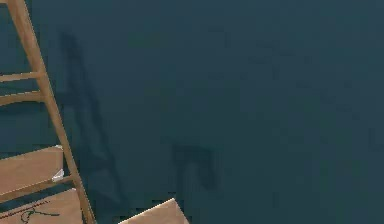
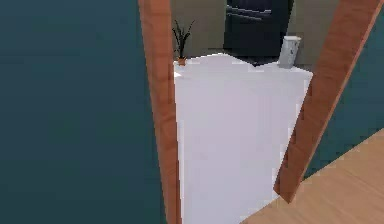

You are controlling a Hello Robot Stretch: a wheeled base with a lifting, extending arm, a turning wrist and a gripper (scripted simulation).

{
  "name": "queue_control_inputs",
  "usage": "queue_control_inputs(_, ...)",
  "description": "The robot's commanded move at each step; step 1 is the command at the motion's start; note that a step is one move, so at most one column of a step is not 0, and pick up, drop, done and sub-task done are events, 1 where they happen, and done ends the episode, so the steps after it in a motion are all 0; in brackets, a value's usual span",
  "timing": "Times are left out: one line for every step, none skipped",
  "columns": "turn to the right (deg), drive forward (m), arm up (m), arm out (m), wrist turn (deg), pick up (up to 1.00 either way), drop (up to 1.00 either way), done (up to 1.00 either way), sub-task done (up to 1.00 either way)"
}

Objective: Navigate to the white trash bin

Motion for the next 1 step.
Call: queue_control_inputs(45.0, 0.00, 0.00, 0.00, 0.0, 0.00, 0.00, 0.00, 0.00)
